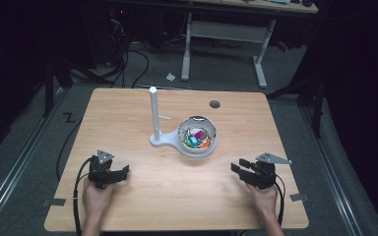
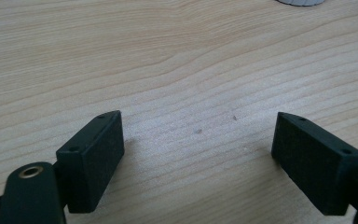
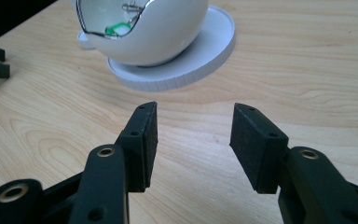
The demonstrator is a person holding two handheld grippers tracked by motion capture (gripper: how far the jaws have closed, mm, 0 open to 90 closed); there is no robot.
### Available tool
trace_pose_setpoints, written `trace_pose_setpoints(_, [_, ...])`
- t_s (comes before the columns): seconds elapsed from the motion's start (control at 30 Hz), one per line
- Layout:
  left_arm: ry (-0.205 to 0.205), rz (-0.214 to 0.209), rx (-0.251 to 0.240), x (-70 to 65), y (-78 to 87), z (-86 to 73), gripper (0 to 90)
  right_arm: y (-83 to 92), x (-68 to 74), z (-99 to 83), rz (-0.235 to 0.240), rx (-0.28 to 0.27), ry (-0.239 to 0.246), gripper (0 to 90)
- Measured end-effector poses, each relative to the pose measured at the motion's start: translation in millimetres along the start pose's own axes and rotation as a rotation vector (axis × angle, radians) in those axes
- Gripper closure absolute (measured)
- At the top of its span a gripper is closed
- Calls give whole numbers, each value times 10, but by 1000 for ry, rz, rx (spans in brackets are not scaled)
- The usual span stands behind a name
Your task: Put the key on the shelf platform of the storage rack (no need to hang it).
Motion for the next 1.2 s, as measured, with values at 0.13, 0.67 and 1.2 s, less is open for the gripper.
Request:
trace_pose_setpoints(0.13, [0, 0, 0, 0, 0, 0, 173, -83, 27, -13, -5, 17, 14, 512])
trace_pose_setpoints(0.67, [0, 0, 0, 0, 0, 0, 173, -340, 67, -31, -91, 74, 50, 485])
trace_pose_setpoints(1.2, [12, 2, -1, -6, 0, -2, 173, -426, -37, 1, -170, 96, 25, 472])
Point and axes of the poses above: each handheld gripper's, and its own axes: y roughly backward along the jaws, z roughly out of its top, x roughly to its left, the point moved 1 cm from there along -y, roughly forward along the jaws, and after that the axes turned 15 degrees about x, right-handed, at the moved point
